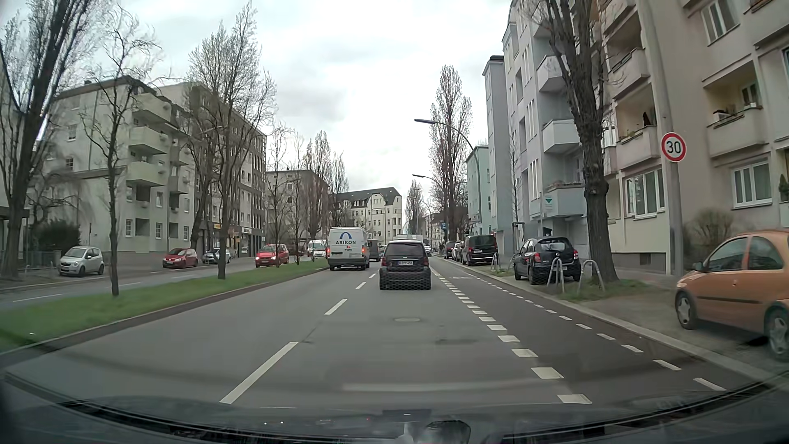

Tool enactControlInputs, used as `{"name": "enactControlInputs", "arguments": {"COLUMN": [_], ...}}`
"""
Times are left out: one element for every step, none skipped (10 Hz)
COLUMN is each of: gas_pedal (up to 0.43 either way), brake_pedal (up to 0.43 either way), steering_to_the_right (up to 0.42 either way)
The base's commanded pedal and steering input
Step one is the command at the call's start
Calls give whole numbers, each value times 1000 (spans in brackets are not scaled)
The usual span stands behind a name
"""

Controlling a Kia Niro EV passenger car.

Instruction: Follow the waypoints while adhering to traffic rules and regulations

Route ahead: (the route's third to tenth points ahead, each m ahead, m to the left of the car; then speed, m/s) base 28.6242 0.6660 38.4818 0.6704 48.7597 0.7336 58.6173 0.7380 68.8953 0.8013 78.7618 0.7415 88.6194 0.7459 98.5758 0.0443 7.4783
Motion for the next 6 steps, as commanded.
{"name": "enactControlInputs", "arguments": {"gas_pedal": [0, 0, 0, 0, 0, 0], "brake_pedal": [12, 12, 12, 12, 12, 12], "steering_to_the_right": [0, 0, 0, 0, 0, 0]}}
